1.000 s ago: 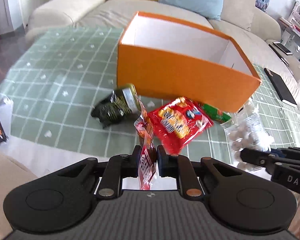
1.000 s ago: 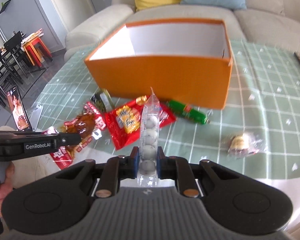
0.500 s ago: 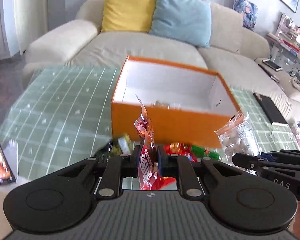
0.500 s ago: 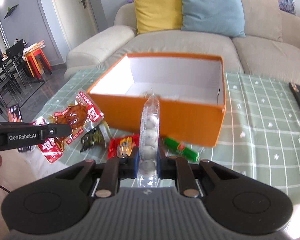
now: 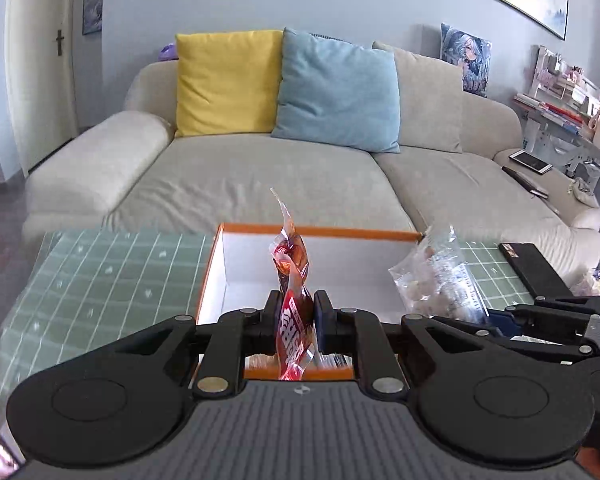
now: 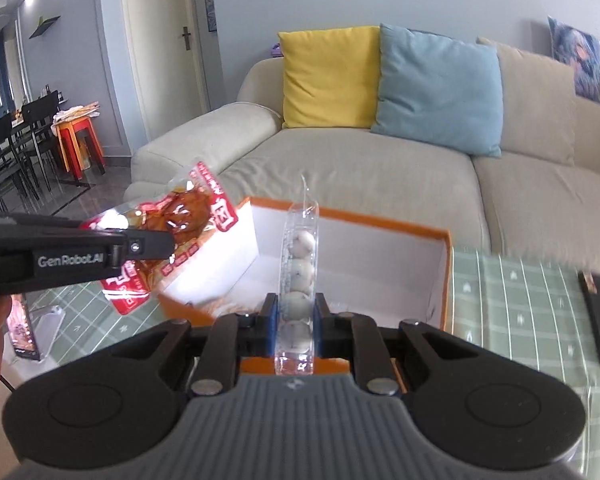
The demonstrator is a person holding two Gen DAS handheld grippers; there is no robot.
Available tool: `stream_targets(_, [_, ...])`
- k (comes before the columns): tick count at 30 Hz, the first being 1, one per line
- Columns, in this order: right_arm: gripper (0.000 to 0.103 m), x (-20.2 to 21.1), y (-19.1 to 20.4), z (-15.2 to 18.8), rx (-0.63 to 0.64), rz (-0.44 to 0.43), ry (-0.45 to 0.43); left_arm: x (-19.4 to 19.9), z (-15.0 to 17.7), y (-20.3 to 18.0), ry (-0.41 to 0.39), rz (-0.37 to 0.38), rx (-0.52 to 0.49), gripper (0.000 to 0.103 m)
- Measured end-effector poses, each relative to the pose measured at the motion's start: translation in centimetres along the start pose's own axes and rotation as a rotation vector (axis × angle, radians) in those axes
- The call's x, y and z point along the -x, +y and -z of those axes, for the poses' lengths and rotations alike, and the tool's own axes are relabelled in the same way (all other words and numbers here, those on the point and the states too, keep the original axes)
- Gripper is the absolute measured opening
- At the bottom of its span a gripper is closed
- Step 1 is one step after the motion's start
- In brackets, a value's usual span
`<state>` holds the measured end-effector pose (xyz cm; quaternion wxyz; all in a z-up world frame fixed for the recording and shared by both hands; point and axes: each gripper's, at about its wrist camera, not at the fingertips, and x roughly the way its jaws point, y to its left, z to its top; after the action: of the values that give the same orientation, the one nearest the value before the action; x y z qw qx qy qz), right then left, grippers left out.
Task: Organize snacks
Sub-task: 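Carry both held snacks up and over the orange box, then lower both snacks into the box and open both grippers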
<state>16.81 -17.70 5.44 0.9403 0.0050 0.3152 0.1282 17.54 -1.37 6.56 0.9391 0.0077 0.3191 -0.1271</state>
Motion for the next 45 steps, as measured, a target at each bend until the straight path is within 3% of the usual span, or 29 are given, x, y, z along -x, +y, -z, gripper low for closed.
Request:
stream_targets(10, [0.013, -8.0, -1.1, -2.4, 0.042, 0.056, 0.072, -6.7, -1.0, 0.2, 0.052, -0.04, -0.043, 0.017])
stream_targets(22, [0.013, -16.2, -1.3, -1.7, 0.122, 0.143, 0.22, -12.9, 0.2, 0.7, 0.182, -0.066, -0.071, 0.017])
stream_targets(30, [0.013, -19.1, -1.7, -0.8, 0.151, 0.185, 0.308, -15.0, 1.2, 1.0, 0.246, -0.078, -0.071, 0.017])
stream_targets(40, [0.015, -19.4, -1.9, -0.9, 0.143, 0.18, 0.321, -16.0, 1.9, 2.0, 0.315, -0.102, -0.022, 0.018])
stream_targets(43, [0.023, -18.9, -1.8, -1.0, 0.141, 0.165, 0.315, -15.6, 1.9, 2.1, 0.32, -0.108, -0.017, 0.032])
stream_targets(45, [0.03, -18.5, -1.7, -1.0, 0.138, 0.162, 0.313, -15.3, 1.8, 2.0, 0.317, -0.114, -0.012, 0.051])
